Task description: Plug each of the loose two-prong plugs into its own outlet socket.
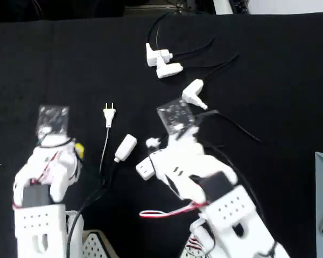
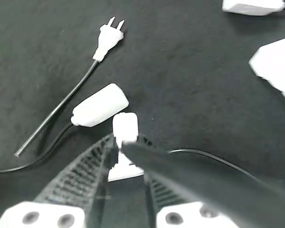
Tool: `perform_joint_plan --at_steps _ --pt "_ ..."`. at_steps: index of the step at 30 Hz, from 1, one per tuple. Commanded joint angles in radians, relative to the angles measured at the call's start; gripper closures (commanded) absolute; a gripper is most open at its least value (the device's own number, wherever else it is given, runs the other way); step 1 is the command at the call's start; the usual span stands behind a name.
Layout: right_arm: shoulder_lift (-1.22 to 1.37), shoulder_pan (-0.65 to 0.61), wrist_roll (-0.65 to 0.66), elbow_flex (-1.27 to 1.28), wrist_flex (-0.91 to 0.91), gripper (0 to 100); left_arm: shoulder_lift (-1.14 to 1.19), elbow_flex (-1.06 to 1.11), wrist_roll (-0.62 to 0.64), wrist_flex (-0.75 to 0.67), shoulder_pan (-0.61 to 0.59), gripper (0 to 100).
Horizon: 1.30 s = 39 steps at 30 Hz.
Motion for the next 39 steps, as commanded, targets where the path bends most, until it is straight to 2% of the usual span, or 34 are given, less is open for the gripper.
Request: perform_joint_plan --at_steps 1,7,15,23,31,39 --pt "0.117 -0.025 0.009 -0.074 -0.018 98.6 -0.203 0.131 0.011 0.008 -0.114 85" --pt "0.255 -0.072 0.066 -0.114 0.026 98.6 -0.351 0.214 0.011 0.009 -0.160 85" --pt "0.372 -0.155 0.074 -0.237 0.115 98.6 -0.371 0.225 0.012 0.009 -0.159 85" --pt "0.545 -0.150 0.075 -0.302 0.109 98.6 -0.374 0.225 0.012 0.009 -0.157 85" --pt "0.555 -0.129 0.072 -0.219 -0.037 98.7 -0.376 0.225 0.011 0.009 -0.159 85" --pt "0.549 -0.109 0.074 -0.214 0.031 98.7 -0.376 0.226 0.009 0.009 -0.159 85"
